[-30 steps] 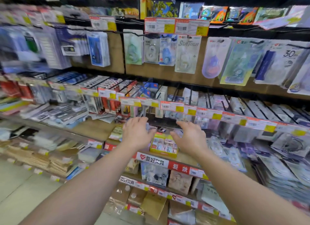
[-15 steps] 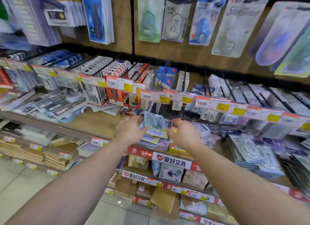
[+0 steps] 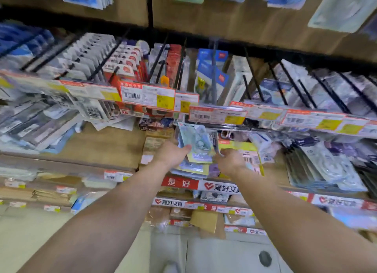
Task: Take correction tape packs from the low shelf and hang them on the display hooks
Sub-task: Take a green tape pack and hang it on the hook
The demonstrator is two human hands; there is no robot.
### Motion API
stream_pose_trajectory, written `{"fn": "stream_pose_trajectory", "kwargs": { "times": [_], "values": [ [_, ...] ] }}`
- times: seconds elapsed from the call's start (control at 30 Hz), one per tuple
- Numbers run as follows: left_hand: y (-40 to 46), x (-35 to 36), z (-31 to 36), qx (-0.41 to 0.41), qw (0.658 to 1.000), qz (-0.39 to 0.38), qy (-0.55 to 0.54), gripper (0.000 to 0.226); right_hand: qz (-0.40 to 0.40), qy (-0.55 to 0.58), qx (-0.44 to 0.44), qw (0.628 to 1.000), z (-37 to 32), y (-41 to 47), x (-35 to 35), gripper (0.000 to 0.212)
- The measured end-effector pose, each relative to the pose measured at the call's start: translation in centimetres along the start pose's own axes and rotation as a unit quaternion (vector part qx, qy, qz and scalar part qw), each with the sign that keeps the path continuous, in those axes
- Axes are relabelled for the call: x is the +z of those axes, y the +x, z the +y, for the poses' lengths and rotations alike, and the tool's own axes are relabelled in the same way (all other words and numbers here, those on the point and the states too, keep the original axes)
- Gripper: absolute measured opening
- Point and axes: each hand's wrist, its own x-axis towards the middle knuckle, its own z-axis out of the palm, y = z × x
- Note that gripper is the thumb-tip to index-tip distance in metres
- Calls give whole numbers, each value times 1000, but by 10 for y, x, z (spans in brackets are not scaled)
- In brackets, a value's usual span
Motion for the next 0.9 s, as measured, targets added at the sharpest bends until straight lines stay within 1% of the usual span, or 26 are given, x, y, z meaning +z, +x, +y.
{"fn": "stream_pose_trajectory", "kwargs": {
  "times": [0.07, 0.13, 0.17, 0.23, 0.27, 0.33, 0.4, 0.47, 0.53, 0.63, 0.77, 0.8, 0.9],
  "values": [
    [3, 0, -1, -5, 999, -2, -35, 69, -9, 26, 11, 1000, 1, 5, 3, 31],
    [6, 1, -2, 3, 998, -3, -61, 46, -16, 64, 11, 998, -1, 6, 5, 19],
    [8, 0, -3, 11, 997, -2, -74, 43, -20, 78, 4, 997, -2, 7, 6, 22],
    [13, -2, -5, 23, 995, 3, -100, 51, -32, 89, -14, 995, -6, 7, 8, 35],
    [13, -5, -7, 24, 994, 13, -109, 53, -38, 94, -21, 995, -8, 6, 10, 35],
    [13, -11, -12, 15, 991, 14, -130, 44, -47, 102, -16, 994, -10, 5, 13, 34],
    [13, -15, -20, 14, 985, -3, -173, 33, -35, 110, 1, 993, -11, 5, 17, 42],
    [10, -18, -28, 19, 979, -13, -202, 30, -17, 102, 25, 994, -11, 4, 19, 49],
    [7, -18, -35, 18, 975, -17, -221, 31, -22, 100, 43, 994, -13, 2, 22, 49],
    [5, -17, -39, 8, 969, -21, -245, 29, -24, 144, 58, 988, -13, 5, 29, 45],
    [5, -15, -42, 3, 961, -17, -276, 25, -38, 235, 72, 969, -10, 9, 34, 67],
    [5, -15, -42, 1, 958, -14, -285, 25, -44, 262, 72, 961, -10, 8, 34, 68],
    [5, -15, -39, 8, 953, -10, -302, 24, -46, 308, 56, 948, -9, 9, 36, 61]
  ]
}}
